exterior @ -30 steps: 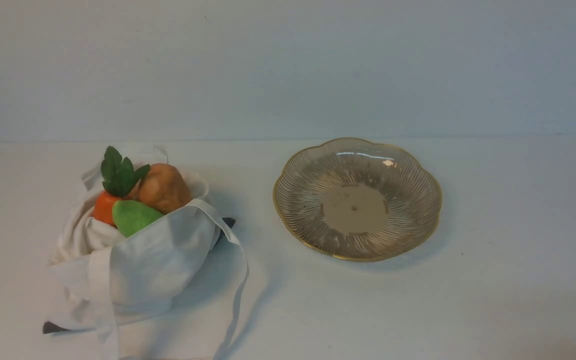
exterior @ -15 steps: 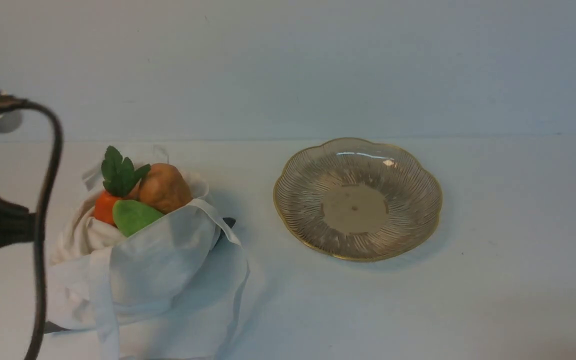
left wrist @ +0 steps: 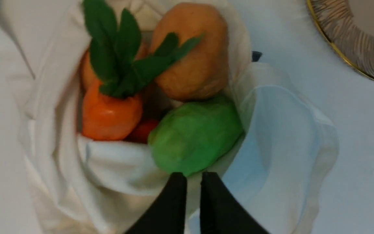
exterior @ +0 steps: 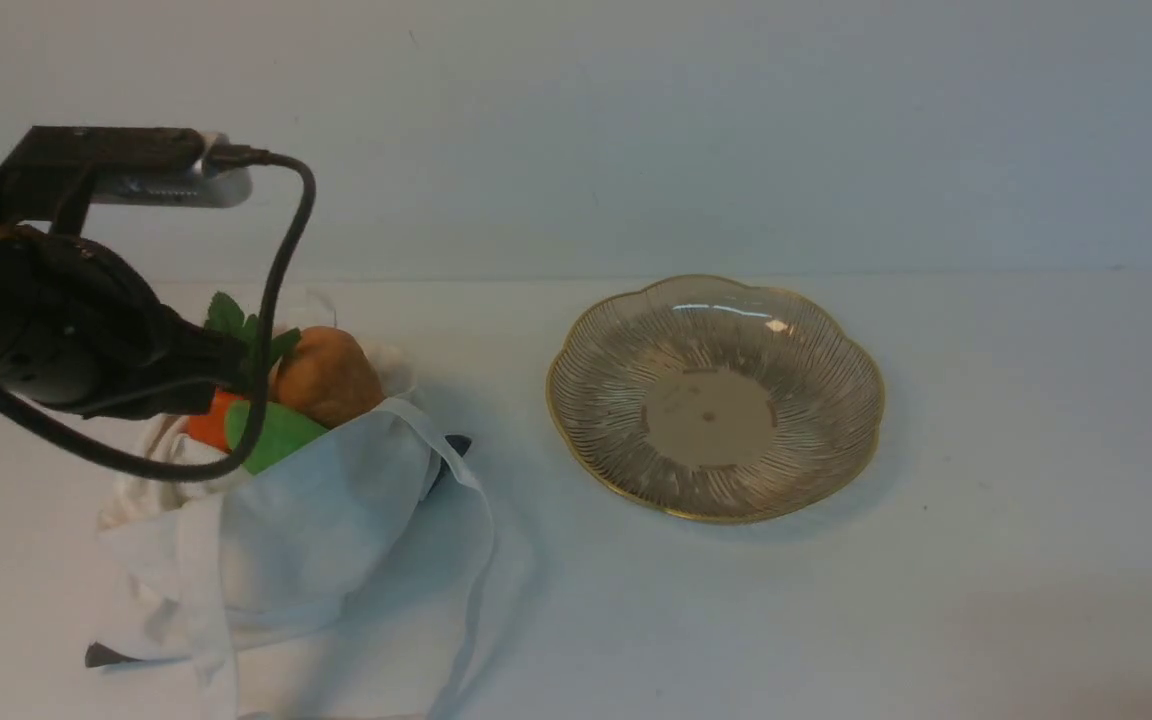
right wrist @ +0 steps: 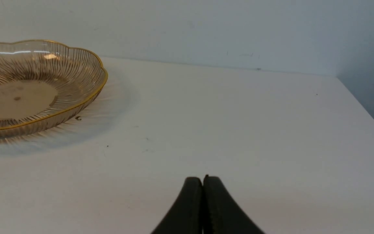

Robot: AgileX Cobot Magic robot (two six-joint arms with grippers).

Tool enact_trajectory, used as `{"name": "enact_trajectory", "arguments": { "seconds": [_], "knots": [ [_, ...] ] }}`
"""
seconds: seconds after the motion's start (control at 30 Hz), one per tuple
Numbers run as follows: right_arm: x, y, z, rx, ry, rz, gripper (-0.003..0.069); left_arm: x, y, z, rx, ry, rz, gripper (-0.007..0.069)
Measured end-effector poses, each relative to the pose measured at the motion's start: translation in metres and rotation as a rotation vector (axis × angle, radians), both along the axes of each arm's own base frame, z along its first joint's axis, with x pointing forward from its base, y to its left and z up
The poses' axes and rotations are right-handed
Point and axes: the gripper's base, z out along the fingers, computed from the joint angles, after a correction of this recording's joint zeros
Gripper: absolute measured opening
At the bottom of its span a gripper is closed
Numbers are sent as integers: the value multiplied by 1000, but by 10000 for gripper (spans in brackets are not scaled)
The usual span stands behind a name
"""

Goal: Take vegetables from cloth bag on white table place on plate.
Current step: 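Reach into the cloth bag and grasp the green cucumber with the left gripper, then place the green vegetable from the bag onto the plate with the left gripper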

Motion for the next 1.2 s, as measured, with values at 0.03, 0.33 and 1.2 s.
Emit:
{"name": "enact_trajectory", "arguments": {
  "seconds": [0.03, 0.33, 1.2],
  "knots": [
    [0, 0, 0, 0, 0, 0, -15, 1, -1, -1, -4, -4, -16, 98],
    [0, 0, 0, 0, 0, 0, -15, 23, -4, -27, -5, 13, -60, 421],
    [0, 0, 0, 0, 0, 0, -15, 12, -5, -5, -12, -67, -75, 300]
  ]
}}
